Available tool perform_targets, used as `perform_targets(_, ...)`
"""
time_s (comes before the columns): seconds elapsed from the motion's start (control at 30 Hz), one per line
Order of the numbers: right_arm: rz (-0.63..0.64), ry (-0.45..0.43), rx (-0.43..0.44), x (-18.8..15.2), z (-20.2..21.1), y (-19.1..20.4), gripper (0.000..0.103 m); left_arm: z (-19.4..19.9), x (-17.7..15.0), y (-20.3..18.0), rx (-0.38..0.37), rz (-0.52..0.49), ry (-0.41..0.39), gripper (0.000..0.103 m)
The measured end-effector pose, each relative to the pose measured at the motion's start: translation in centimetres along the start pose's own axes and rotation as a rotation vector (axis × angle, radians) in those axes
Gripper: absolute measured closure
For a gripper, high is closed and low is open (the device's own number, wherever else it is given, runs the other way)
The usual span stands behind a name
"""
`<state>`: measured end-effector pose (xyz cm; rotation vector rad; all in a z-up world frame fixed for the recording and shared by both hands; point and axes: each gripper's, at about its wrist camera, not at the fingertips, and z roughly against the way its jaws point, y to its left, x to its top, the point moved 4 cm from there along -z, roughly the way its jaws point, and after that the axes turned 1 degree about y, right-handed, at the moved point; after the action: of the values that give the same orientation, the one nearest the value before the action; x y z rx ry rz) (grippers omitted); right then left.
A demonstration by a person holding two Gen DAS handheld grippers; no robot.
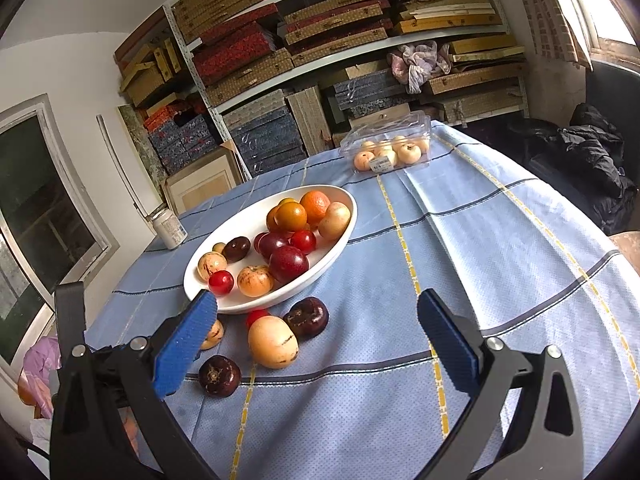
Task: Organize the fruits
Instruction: 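Withdraw both open grippers from the plate toward the fruit pile, then grasp a large yellow fruit with the left gripper while the right gripper grasps a dark brown fruit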
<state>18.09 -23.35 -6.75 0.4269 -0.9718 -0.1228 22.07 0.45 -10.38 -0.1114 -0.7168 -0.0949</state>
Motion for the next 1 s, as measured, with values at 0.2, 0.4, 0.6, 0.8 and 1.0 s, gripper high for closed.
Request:
perform_targets(0.2, 0.005, 0.009, 0.001, -0.2, -0.2, 0.2, 0.005, -1.3, 0.8, -1.5, -0.013, -0.012, 0.019, 0.004)
perform_targets(0.4, 0.006, 0.016, 0.004, -0.3, -0.4, 0.2, 0.005, -2.0, 1.8, -1.5, -0.025, 0.020, 0.012, 0.004)
perform_targets(0.6, 0.008, 0.022, 0.008, -0.5, -0.5, 0.4, 0.005, -2.8, 2.1, -1.5, -0.038, 0.038, 0.028, 0.004)
perform_targets(0.8, 0.007, 0.025, 0.007, -0.6, -0.6, 0.4, 0.005, -3.2, 2.0, -1.3, -0.065, 0.049, 0.049, 0.008)
perform_targets(1.0, 0.001, 0.033, 0.009, -0.9, -0.9, 0.4, 0.005, -2.8, 1.6, -1.3, -0.060, 0.031, 0.047, 0.018)
